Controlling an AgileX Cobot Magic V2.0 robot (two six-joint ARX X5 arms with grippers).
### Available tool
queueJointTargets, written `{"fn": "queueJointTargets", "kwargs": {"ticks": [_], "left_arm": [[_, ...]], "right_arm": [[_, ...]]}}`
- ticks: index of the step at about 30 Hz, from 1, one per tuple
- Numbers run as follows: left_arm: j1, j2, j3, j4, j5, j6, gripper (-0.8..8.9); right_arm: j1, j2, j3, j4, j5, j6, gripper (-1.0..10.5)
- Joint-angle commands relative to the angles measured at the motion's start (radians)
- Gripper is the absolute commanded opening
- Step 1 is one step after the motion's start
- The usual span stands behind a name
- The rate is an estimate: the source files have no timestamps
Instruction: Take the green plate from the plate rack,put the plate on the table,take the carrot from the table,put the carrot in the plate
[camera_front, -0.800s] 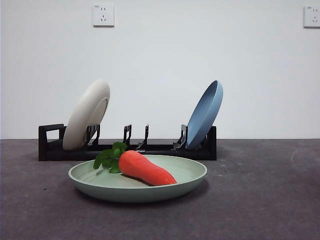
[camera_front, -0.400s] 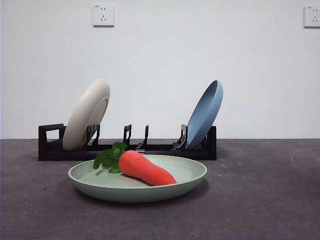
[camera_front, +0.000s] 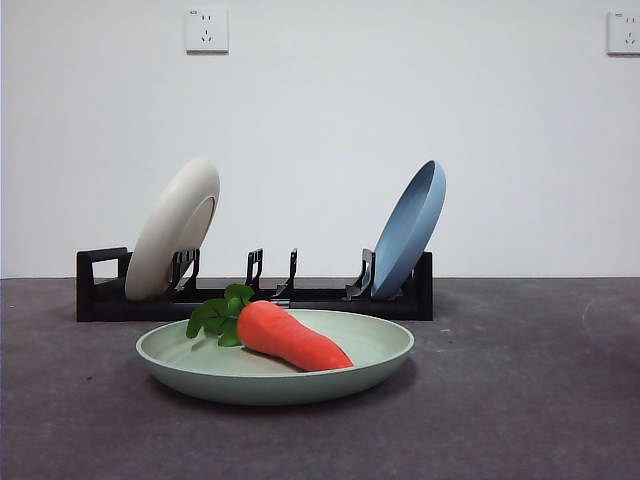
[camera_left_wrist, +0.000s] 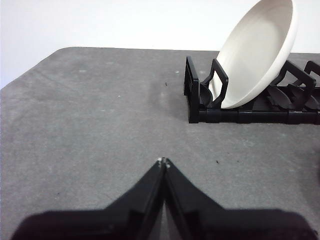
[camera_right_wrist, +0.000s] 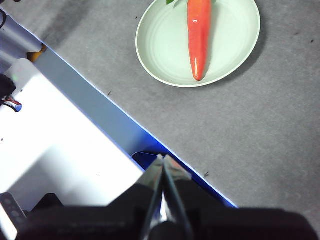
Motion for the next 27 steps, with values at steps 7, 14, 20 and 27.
{"fn": "queueJointTargets", "kwargs": {"ticks": [7, 14, 20, 27], "left_arm": [[0.003, -0.002, -0.014, 0.002, -0.001, -0.008, -0.03], [0.003, -0.002, -0.014, 0.003, -0.001, -0.008, -0.03], [0.003, -0.002, -0.014, 0.003, -0.001, -0.008, -0.03], [0.003, -0.002, -0.014, 0.003, -0.001, -0.008, -0.03]], "right_arm": [[0.002, -0.005, -0.002, 0.002, 0.002, -0.004, 0.0], [-0.169, -0.105, -0.011, 0.180, 0.068, -0.107, 0.0], [-0.455, -0.232, -0.126, 0.377, 0.018, -0.142, 0.0], [-0.631, -0.441, -0.473, 0.740, 0.025, -0.142, 0.0]]}}
